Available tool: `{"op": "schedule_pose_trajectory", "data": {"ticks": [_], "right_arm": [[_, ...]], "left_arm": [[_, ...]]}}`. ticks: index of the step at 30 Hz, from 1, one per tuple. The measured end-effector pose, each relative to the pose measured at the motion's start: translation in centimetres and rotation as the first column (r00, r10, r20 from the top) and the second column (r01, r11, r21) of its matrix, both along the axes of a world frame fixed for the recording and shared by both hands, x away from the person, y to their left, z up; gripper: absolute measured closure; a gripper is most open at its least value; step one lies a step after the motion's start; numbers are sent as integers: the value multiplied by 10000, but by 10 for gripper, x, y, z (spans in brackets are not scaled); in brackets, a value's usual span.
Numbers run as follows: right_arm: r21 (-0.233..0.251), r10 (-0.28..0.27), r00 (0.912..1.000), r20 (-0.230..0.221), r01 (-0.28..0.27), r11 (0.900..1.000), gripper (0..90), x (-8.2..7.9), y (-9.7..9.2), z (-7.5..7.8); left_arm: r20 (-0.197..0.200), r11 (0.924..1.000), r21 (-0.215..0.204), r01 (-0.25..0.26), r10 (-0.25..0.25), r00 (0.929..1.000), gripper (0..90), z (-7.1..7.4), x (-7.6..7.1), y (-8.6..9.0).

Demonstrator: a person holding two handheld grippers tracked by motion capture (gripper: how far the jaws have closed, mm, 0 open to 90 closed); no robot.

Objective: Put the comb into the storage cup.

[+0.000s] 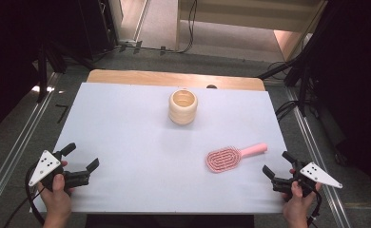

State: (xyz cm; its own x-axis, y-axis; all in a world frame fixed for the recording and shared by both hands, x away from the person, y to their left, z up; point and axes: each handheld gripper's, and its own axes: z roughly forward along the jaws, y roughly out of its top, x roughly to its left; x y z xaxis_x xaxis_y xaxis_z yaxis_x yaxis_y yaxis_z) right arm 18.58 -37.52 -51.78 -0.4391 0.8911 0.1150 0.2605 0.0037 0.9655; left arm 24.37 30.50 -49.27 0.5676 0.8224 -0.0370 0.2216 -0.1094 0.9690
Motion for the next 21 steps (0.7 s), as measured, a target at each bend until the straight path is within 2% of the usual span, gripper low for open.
{"op": "schedule_pose_trajectory", "data": {"ticks": [8,10,13,14,17,18,19,21], "right_arm": [[-185,-253,9995,-208,250,9995,0,-1,3,3],[-359,-364,9982,-484,347,9988,0,0,5,6],[-282,-131,9976,-682,112,9995,4,2,5,10],[-446,-562,9948,-855,525,9976,269,4,5,16],[-413,-468,9957,-796,436,9982,308,5,5,21],[-710,-685,9928,-985,617,9956,358,7,6,24],[-1082,-708,9912,-1122,586,9924,443,9,7,28],[-1150,-585,9915,-1164,450,9923,464,11,8,30]], "left_arm": [[15,9999,141,69,-69,10000,0,0,0,-2],[25,9999,117,85,-85,10000,0,0,0,-2],[2,9999,145,59,-59,10000,0,-1,0,-2],[-10,9998,180,56,-55,10000,0,-1,0,-2],[3,9997,225,68,-68,10000,0,-1,0,-3],[4,9997,239,86,-87,10000,0,-1,0,-4],[-2,9996,251,103,-103,9999,0,-1,0,-4],[6,9996,267,94,-94,10000,0,-1,0,-4]]}}
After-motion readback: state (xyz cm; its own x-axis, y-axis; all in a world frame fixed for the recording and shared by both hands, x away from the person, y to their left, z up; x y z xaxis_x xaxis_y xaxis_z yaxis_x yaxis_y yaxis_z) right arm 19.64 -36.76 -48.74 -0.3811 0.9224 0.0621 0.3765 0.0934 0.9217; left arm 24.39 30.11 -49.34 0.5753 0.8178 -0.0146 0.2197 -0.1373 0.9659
